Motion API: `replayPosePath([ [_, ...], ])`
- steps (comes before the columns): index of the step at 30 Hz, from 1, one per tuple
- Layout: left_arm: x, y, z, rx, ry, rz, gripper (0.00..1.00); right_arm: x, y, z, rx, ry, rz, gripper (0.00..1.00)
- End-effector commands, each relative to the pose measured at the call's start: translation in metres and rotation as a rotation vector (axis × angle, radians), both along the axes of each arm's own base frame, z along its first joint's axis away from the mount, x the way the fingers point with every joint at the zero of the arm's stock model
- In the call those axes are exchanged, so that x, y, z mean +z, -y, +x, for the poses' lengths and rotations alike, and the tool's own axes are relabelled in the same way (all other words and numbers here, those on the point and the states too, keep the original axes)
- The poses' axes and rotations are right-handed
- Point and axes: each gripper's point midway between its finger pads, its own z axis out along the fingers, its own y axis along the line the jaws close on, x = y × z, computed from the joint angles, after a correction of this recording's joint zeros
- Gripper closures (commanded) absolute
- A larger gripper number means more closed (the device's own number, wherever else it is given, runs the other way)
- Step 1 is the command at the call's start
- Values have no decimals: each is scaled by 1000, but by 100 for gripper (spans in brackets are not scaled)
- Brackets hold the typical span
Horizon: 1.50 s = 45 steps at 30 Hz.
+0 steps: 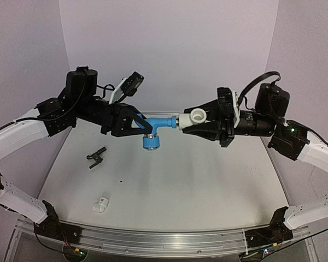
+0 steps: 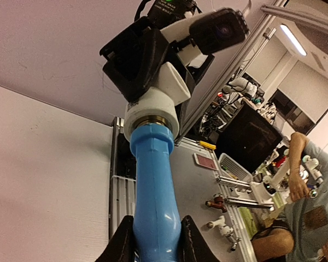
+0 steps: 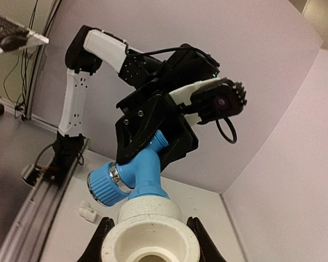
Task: Install the water faucets
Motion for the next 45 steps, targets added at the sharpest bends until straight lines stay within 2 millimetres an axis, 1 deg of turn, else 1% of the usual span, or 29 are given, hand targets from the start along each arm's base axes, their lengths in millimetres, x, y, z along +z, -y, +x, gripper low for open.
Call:
replayPosePath([
  [1, 4, -9, 4, 71, 171, -28, 88, 30, -2, -8, 61, -342, 75, 100],
  [4, 0, -11, 7, 105, 247, -21, 88, 23, -10, -7, 86, -527, 55, 100],
  [5, -2, -13, 8, 125, 289, -21, 88, 20, -13, -8, 106, -635, 41, 100],
  [9, -6, -21, 18, 212, 435, -16, 87, 14, -19, -10, 140, -804, 9, 100],
  [11, -7, -25, 22, 251, 503, -14, 86, 12, -21, -10, 142, -838, 2, 100],
  [15, -17, -35, 33, 324, 627, 27, 80, 3, -24, -17, 191, -895, -54, 100],
  [17, -21, -39, 37, 355, 663, 43, 77, 5, -24, -16, 193, -882, -56, 100],
  [18, -22, -40, 38, 364, 677, 49, 75, 7, -23, -14, 185, -870, -50, 100],
  [19, -22, -42, 38, 368, 687, 50, 68, 11, -22, -11, 173, -845, -40, 100],
  [20, -21, -43, 38, 375, 692, 53, 55, 17, -20, -6, 157, -805, -28, 100],
  [21, -19, -45, 38, 379, 690, 56, 48, 27, -19, -2, 138, -760, -4, 100],
  [22, -17, -45, 37, 383, 677, 55, 42, 28, -17, 1, 121, -726, -10, 100],
  [23, -11, -47, 36, 392, 652, 49, 35, 37, -15, 6, 90, -665, 1, 100],
  [24, -6, -48, 36, 406, 618, 42, 22, 38, -14, 9, 61, -587, -15, 100],
  [25, 0, -49, 34, 413, 577, 32, 15, 45, -13, 13, 35, -536, -9, 100],
  [26, 14, -52, 28, 425, 491, 1, 1, 56, -7, 20, -32, -405, -3, 100],
  [27, 16, -52, 28, 430, 479, -4, 0, 59, -6, 21, -39, -355, -4, 100],
  [29, 28, -55, 31, 482, 374, -26, 0, 72, 4, 23, -90, -182, 12, 100],
  [30, 29, -55, 33, 498, 335, -19, 0, 76, 7, 25, -116, -130, 17, 100],
  [32, 32, -54, 52, 591, 244, 10, 0, 82, 15, 29, -171, 41, 10, 100],
  [34, 24, -54, 67, 666, 168, 74, 0, 82, 22, 28, -196, 205, -13, 100],
  [35, 21, -53, 72, 687, 141, 91, 0, 76, 25, 27, -205, 305, -40, 100],
  [37, 16, -52, 77, 710, 75, 107, 0, 66, 30, 23, -203, 431, -76, 100],
  [40, 13, -47, 77, 677, -25, 93, 0, 49, 38, 12, -177, 665, -128, 100],
  [41, 14, -45, 72, 606, -72, 69, 0, 40, 41, 6, -157, 720, -142, 100],
  [42, 18, -45, 70, 575, -91, 48, 0, 40, 43, 3, -151, 757, -141, 100],
  [43, 24, -46, 64, 476, -142, -5, 0, 32, 46, -3, -132, 824, -148, 100],
  [44, 22, -46, 61, 431, -170, -17, 0, 24, 47, -5, -118, 842, -156, 100],
  [45, 26, -48, 59, 382, -200, -40, 0, 24, 49, -10, -112, 889, -149, 100],
])
